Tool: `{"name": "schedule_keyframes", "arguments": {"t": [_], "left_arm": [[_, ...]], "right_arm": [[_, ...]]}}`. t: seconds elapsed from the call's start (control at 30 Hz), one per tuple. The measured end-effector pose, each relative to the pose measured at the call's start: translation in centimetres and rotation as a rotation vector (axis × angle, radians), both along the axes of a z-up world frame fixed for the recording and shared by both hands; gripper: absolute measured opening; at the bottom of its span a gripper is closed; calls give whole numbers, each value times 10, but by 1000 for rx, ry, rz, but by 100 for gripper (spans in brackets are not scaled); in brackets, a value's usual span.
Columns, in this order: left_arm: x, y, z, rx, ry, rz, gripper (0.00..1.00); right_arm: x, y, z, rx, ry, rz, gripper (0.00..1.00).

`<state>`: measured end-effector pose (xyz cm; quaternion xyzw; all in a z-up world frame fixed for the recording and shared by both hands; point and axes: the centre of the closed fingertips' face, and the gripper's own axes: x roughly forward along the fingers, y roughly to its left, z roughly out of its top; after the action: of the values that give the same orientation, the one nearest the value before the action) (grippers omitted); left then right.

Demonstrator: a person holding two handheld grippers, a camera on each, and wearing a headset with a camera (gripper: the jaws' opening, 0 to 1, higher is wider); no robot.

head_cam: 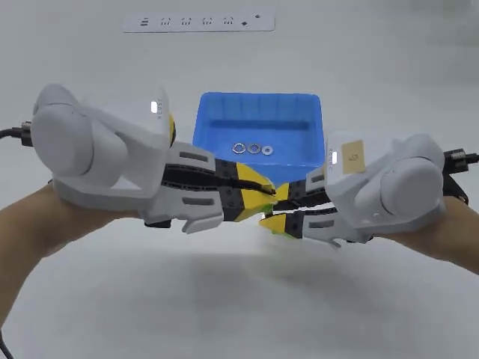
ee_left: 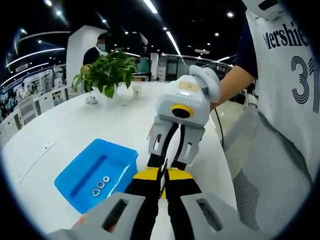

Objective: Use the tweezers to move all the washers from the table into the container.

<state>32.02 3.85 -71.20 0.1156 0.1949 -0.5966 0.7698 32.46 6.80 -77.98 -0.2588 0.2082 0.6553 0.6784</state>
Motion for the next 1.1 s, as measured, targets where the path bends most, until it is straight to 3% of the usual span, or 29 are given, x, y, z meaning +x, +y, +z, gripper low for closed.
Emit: {"name": "schedule_keyframes", "arguments": {"t": [0.17, 0.6, 0.87, 1.1], "left_arm": [[-2, 6, 16, -8, 2, -4, 6], [10, 12, 58, 26, -96, -40, 6], [34, 13, 71, 37, -140, -47, 6], [64, 5, 59, 47, -159, -58, 6]], "right_arm": [[-2, 5, 16, 14, -9, 16, 10], [16, 16, 59, 45, -102, 33, 10], [43, 17, 73, 67, -148, 9, 10], [75, 11, 62, 59, -151, -40, 10]]}}
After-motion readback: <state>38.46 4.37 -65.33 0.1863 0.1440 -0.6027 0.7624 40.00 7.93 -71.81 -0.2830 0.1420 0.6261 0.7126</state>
